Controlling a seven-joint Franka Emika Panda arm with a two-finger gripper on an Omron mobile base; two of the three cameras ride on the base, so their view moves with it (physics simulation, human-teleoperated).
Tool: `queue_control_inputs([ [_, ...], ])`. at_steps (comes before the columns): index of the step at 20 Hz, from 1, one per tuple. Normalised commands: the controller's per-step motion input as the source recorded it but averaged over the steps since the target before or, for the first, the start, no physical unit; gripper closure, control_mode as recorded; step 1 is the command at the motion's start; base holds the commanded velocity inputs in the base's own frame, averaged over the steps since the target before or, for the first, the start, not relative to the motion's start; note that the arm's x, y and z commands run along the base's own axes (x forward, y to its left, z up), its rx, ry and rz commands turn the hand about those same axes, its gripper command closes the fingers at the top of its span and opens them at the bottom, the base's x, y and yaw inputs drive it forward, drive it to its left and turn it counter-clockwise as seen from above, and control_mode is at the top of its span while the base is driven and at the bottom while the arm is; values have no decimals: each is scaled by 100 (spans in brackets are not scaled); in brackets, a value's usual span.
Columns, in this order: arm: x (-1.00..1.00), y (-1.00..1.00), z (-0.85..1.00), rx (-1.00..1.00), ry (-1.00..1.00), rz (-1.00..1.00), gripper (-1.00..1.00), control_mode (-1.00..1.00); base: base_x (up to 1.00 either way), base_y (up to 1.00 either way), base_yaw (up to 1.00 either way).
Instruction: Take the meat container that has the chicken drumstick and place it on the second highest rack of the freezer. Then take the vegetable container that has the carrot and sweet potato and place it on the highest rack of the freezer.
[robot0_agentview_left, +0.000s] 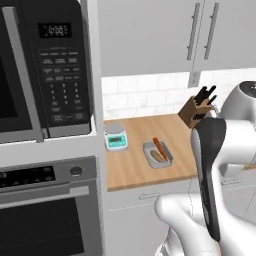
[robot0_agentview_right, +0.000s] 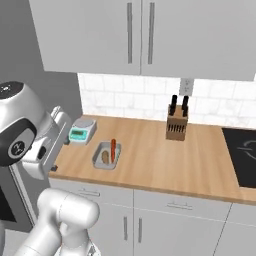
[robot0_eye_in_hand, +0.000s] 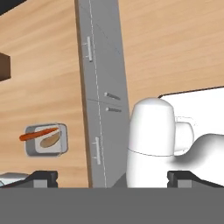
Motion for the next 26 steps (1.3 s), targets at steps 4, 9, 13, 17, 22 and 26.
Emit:
queue_control_inputs([
  [4, 0, 0, 0, 0, 0, 0, -100, 100, 40, -30, 6],
  [9, 0, 0, 0, 0, 0, 0, -100, 100, 50, -30, 9],
  [13, 0, 0, 0, 0, 0, 0, -100, 100, 48, -24, 9],
  [17, 24, -30, -35, 2, 0, 10, -100, -100, 10, -7, 2],
  [22, 33, -48, -62, 5, 3, 14, -100, -100, 0, 0, 0],
  [26, 39, -39, -62, 3, 6, 14, -100, -100, 0, 0, 0],
])
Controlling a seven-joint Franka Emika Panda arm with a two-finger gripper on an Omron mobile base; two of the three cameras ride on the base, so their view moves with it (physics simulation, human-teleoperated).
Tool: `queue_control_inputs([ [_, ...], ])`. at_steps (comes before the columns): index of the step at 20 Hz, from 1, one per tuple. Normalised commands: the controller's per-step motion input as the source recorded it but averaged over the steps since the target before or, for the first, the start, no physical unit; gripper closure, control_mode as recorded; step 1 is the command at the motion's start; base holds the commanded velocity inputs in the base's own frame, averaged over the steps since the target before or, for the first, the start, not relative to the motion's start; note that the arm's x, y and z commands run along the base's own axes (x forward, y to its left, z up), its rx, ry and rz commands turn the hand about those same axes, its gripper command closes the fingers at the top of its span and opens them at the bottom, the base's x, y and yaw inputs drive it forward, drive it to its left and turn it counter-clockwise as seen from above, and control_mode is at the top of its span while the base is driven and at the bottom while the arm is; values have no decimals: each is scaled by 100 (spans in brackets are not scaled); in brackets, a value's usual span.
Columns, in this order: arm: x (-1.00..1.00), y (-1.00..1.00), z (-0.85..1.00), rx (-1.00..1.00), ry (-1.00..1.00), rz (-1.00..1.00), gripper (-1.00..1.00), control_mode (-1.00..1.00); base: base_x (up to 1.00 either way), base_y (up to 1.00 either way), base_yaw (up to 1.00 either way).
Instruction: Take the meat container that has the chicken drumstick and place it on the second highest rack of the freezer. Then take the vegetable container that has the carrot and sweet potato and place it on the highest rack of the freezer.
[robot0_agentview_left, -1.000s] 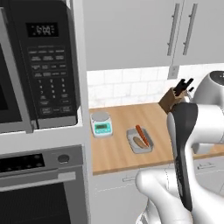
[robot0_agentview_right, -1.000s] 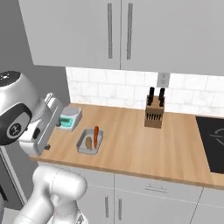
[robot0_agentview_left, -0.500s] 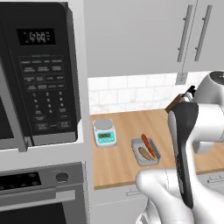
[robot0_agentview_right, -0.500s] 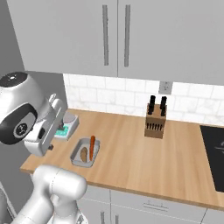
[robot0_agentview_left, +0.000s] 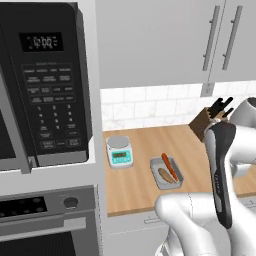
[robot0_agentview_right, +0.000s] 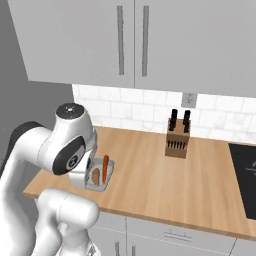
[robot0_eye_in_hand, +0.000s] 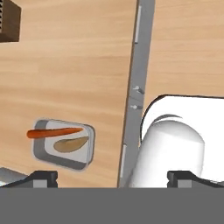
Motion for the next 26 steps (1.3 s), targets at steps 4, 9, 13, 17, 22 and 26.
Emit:
queue_control_inputs([
  [4, 39, -3, -56, 0, 5, 13, -100, -100, 0, 0, 0],
  [9, 27, 6, -56, 0, 1, 8, -100, -100, 0, 0, 0],
  [13, 38, 8, -53, 0, 1, 4, -100, -100, 0, 0, 0],
  [17, 45, 7, -51, 0, 7, 6, -100, -100, 0, 0, 0],
  [22, 36, 6, -43, 0, 14, 9, -100, -100, 0, 0, 0],
  [26, 27, 10, -39, 0, 13, 9, -100, -100, 0, 0, 0],
])
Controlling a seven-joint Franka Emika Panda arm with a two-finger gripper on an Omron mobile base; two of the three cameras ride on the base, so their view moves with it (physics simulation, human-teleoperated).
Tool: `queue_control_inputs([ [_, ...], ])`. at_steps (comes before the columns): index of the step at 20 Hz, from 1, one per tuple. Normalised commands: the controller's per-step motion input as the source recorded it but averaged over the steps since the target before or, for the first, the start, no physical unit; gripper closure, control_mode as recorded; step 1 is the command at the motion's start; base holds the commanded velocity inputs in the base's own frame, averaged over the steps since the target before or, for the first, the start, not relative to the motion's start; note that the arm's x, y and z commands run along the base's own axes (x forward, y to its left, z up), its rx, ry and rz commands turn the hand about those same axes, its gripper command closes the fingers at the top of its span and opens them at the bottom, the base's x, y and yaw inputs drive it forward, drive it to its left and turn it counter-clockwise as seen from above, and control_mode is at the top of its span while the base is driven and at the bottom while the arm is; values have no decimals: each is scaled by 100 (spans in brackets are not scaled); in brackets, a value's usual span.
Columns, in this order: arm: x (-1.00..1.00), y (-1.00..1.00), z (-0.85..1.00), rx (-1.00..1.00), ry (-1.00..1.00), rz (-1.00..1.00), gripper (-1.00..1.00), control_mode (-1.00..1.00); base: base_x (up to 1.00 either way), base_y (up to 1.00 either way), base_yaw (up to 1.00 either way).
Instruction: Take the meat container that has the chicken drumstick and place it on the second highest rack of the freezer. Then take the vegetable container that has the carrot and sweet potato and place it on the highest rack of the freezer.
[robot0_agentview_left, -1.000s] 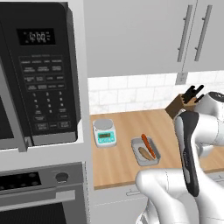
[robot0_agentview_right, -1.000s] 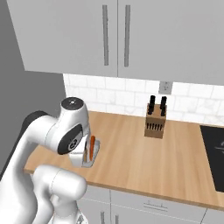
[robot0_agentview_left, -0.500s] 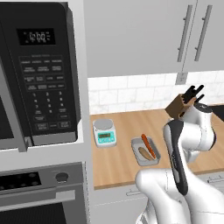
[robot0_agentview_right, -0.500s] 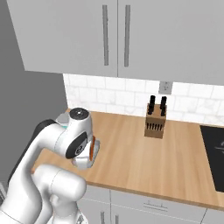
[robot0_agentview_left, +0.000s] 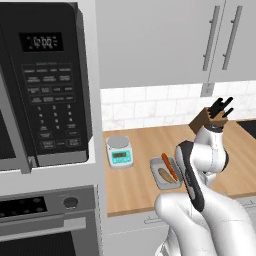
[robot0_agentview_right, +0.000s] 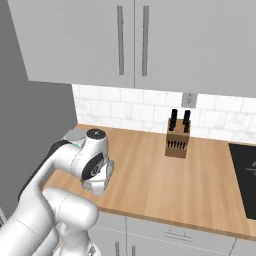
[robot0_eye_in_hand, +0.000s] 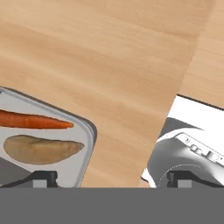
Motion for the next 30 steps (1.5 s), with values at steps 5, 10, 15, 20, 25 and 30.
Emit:
queue_control_inputs([
  [5, 18, 7, -19, 0, 1, 7, -100, -100, 0, 0, 0],
  [10, 0, 9, -21, 0, 0, 5, -100, -100, 0, 0, 0],
  [15, 1, 9, -17, 0, 0, 1, -100, -100, 0, 0, 0],
  [20, 1, 0, -8, 0, 0, 0, -100, -100, 0, 0, 0],
  [25, 13, 4, -7, 0, 2, 0, -100, -100, 0, 0, 0],
  [30, 9, 2, -27, 0, 2, 0, -100, -100, 0, 0, 0],
])
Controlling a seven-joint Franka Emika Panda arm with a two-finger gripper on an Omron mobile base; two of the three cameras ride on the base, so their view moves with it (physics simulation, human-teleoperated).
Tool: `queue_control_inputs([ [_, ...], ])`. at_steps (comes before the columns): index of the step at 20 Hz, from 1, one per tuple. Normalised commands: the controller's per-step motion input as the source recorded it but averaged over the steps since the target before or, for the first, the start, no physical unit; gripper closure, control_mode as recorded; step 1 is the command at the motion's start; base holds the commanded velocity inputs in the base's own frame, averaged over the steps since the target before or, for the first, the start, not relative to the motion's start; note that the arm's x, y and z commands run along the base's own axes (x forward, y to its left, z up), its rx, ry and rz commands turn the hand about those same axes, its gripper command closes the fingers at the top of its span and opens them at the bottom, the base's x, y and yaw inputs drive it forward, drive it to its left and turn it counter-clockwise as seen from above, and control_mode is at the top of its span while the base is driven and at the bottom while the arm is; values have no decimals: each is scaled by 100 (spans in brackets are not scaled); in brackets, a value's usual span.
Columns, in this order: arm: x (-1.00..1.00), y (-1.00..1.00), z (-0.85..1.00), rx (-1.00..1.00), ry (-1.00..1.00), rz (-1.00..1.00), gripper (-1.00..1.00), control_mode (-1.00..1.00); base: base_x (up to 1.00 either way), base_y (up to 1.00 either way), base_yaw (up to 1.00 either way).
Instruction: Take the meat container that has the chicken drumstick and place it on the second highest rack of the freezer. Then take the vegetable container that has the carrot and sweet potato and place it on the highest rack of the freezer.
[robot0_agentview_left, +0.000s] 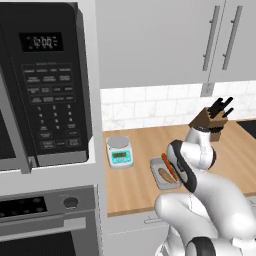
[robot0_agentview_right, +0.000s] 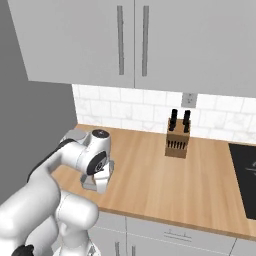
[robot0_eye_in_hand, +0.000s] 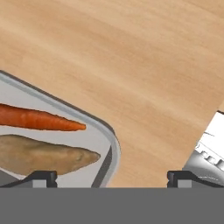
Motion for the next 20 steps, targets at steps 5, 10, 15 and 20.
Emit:
queue_control_inputs([
  [5, 3, 0, -45, 0, 0, 0, -100, -100, 0, 0, 0],
  [10, 0, 1, -44, 0, 0, 0, -100, -100, 0, 0, 0],
  [15, 0, 2, -43, 0, 0, 0, -100, -100, 0, 0, 0],
  [20, 0, 1, -19, 0, 0, 0, -100, -100, 0, 0, 0],
])
